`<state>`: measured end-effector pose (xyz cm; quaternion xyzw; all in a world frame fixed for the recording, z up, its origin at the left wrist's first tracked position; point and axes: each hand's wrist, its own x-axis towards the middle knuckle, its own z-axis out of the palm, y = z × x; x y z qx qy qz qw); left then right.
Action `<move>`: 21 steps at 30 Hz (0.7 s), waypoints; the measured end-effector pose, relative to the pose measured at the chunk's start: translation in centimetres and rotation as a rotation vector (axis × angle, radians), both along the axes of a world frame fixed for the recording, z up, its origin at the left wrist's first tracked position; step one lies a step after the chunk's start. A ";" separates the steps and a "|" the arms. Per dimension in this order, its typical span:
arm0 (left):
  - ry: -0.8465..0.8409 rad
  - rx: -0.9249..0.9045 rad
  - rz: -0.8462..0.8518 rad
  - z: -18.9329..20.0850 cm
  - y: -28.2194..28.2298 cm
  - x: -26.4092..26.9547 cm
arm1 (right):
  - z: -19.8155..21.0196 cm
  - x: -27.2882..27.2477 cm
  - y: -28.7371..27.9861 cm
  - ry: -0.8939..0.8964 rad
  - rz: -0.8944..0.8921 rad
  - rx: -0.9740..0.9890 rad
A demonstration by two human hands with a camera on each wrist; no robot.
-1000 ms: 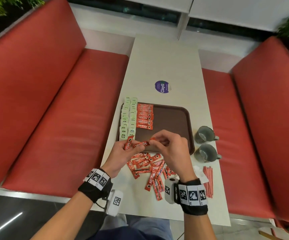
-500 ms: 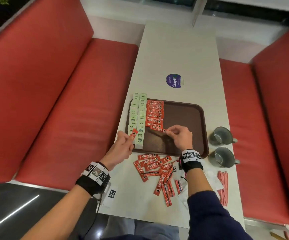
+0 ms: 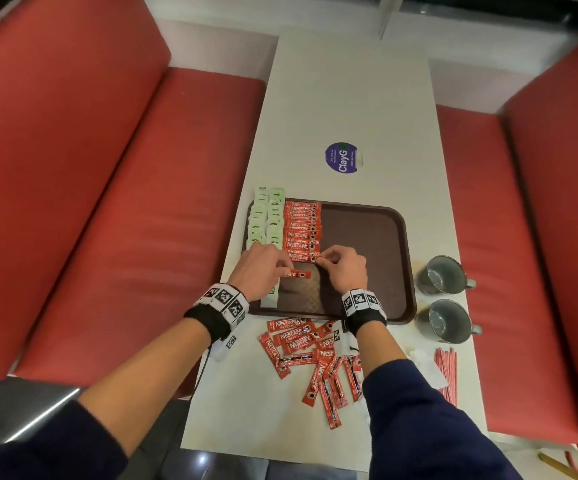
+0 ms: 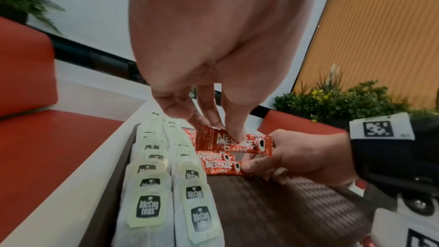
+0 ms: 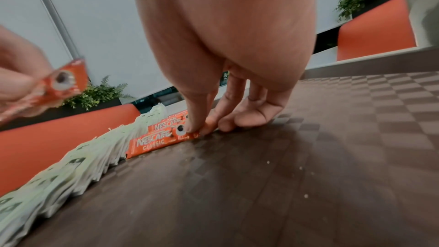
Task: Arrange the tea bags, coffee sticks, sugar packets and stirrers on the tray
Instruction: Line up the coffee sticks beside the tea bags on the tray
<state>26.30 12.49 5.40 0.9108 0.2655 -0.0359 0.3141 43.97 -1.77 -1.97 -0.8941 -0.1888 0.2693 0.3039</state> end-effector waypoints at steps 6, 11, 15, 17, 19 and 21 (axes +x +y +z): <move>0.068 0.097 -0.021 -1.9 0.1 3.1 | -0.4 0.2 0.3 -0.048 -0.007 0.024; 0.175 0.254 -0.108 -2.7 0.1 5.6 | -0.9 0.7 0.1 -0.045 -0.007 0.027; 0.178 0.266 -0.114 -2.9 0.0 7.3 | -1.3 1.1 0.1 -0.043 0.019 0.038; 0.167 0.264 -0.112 -2.9 -0.2 7.9 | -1.7 1.3 0.1 -0.041 0.024 0.034; 0.168 0.265 -0.106 -3.0 -0.5 8.2 | -1.9 1.4 0.0 -0.043 0.027 0.030; 0.177 0.277 -0.103 -3.4 -0.5 8.3 | -2.1 1.5 0.0 -0.046 0.031 0.028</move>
